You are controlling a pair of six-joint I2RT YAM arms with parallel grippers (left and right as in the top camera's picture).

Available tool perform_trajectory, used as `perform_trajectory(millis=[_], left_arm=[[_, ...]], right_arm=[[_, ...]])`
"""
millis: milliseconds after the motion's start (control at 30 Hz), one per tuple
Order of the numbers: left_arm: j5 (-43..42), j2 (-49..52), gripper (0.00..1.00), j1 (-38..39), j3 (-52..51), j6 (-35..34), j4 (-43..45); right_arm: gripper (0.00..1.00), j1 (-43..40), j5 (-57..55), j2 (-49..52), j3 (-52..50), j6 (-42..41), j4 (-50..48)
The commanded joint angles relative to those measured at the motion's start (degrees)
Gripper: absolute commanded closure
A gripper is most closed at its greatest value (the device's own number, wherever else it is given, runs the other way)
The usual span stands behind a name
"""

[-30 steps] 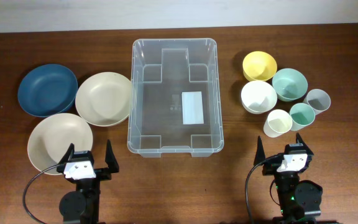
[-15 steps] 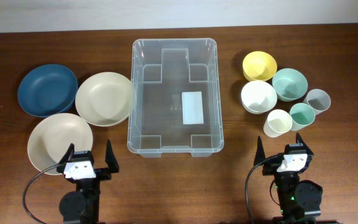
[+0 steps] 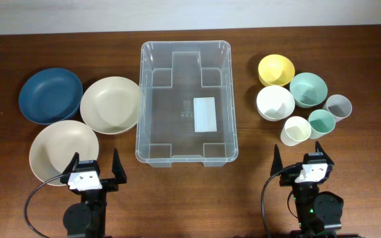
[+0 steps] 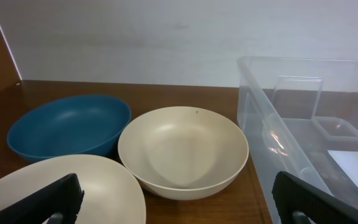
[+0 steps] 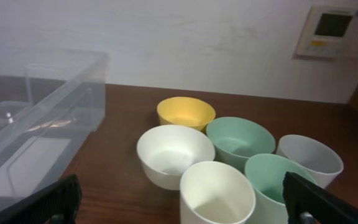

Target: Pack container

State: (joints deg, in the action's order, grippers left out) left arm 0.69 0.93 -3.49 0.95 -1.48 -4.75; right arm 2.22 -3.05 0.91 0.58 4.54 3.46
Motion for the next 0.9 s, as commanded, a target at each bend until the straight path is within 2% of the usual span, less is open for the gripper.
perform_trajectory(millis=[0, 200, 400, 700, 867], left_arm=[[0.6, -0.5, 0.00, 0.3, -0.4, 0.7, 0.0], [0.6, -0.5, 0.00, 0.3, -0.4, 0.7, 0.0], [0.6, -0.5, 0.00, 0.3, -0.4, 0.7, 0.0], [0.6, -0.5, 0.00, 0.3, -0.4, 0.7, 0.0], [0.6, -0.5, 0.00, 0.3, -0.4, 0.7, 0.0]], right_arm=[[0.01, -0.4, -2.8, -0.4, -0.3, -0.3, -0.5], [0.01, -0.4, -1.6, -0.4, -0.3, -0.4, -0.1], [0.01, -0.4, 9.8, -0.4, -0.3, -0.5, -16.9], [0.01, -0.4, 9.9, -0.4, -0.3, -0.5, -39.3], [0.01, -0.4, 9.9, -0.4, -0.3, -0.5, -47.6]])
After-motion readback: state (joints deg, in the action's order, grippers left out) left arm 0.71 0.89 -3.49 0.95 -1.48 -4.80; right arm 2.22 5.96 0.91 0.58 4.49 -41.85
